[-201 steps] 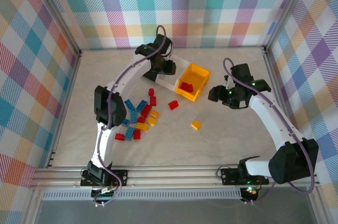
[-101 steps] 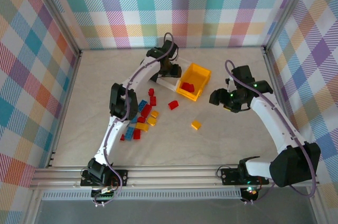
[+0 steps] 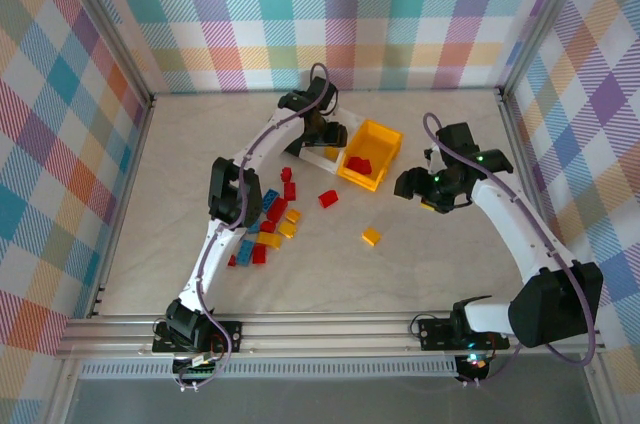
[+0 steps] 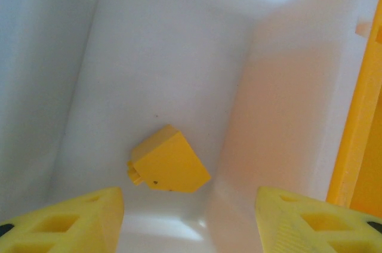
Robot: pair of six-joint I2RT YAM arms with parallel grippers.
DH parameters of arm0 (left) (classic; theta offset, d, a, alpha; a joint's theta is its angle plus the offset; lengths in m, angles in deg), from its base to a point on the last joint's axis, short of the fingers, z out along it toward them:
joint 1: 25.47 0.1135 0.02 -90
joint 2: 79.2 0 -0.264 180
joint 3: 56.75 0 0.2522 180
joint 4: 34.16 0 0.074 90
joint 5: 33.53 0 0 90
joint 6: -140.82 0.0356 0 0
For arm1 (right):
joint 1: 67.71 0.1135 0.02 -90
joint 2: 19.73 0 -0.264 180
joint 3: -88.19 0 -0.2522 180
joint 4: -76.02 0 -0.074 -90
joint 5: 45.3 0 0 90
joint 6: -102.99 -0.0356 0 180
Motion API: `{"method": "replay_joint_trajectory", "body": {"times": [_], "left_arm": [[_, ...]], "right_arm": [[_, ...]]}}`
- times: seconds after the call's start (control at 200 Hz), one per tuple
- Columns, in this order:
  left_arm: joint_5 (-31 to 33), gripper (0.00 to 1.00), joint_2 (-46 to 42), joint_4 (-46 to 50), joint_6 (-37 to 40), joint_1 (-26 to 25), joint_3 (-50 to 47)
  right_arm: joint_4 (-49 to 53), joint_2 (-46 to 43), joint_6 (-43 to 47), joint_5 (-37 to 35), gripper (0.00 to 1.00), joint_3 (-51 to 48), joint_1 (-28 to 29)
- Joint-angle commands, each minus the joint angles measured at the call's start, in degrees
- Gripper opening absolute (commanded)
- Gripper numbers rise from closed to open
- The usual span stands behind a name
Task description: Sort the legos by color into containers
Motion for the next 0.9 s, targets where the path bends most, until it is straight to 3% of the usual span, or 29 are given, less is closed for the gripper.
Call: {"method": "replay_joint_trajectory", "body": {"times": [0.0, 0.155, 0.285, 0.61, 0.895], "left_arm": [[-0.88, 0.61, -1.49, 1.15, -0.55, -0.1, 1.36], [-0.66, 0.61, -5.72, 2.45, 0.31, -1.38, -0.42], [0.57, 0.61, -12.86, 2.9, 1.84, -3.46, -6.5], [2.06, 0.63, -38.31, -2.45, -3.15, -2.5, -41.23], [2.63, 0.64, -54.52, -5.59, -8.17, -2.32, -62.97]], "right_arm": [[-0.2, 0.52, 0.66, 1.57, 0.68, 1.37, -0.31], [-1.43, 0.63, 1.47, 2.07, 0.67, -1.15, 1.02], [-1.64, 2.0, 2.93, 0.23, 0.68, -3.41, 5.71], [-5.77, 10.73, 7.0, -6.34, 0.69, -6.78, 17.97], [-9.39, 21.47, 12.01, -10.84, 0.68, -4.61, 21.04]]}}
